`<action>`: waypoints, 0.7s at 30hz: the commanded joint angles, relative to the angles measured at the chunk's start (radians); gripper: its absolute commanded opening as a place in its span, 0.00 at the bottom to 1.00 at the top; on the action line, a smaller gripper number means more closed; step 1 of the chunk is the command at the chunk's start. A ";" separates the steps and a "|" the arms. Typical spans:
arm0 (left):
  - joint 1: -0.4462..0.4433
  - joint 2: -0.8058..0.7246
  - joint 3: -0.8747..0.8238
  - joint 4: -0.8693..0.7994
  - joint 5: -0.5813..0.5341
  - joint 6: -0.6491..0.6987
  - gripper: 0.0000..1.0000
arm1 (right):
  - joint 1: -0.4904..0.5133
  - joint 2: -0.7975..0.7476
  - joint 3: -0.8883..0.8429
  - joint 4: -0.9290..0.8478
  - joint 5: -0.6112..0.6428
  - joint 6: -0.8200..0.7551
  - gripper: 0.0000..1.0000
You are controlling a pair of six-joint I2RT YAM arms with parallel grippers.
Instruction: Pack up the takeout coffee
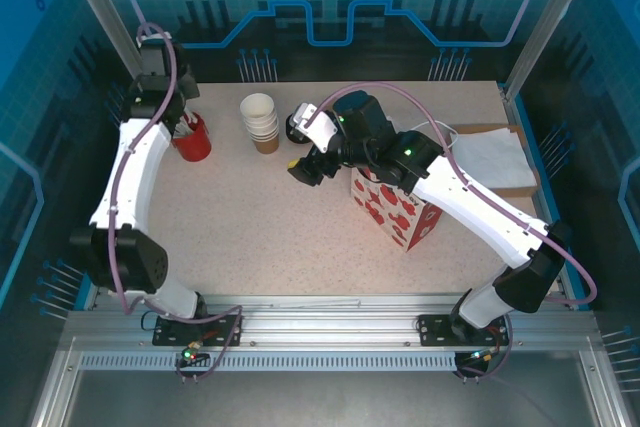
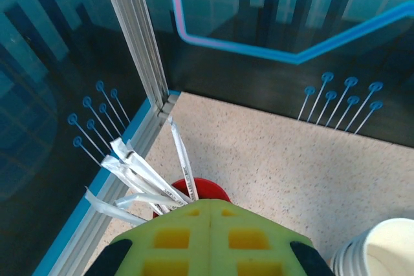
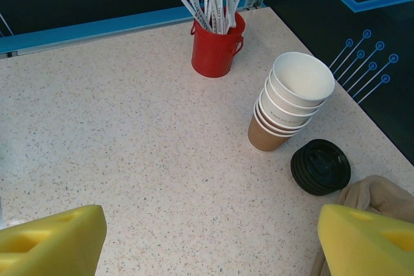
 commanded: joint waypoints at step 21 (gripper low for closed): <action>0.015 0.092 0.063 -0.025 -0.048 0.043 0.00 | -0.017 -0.054 -0.009 -0.012 0.017 0.013 0.86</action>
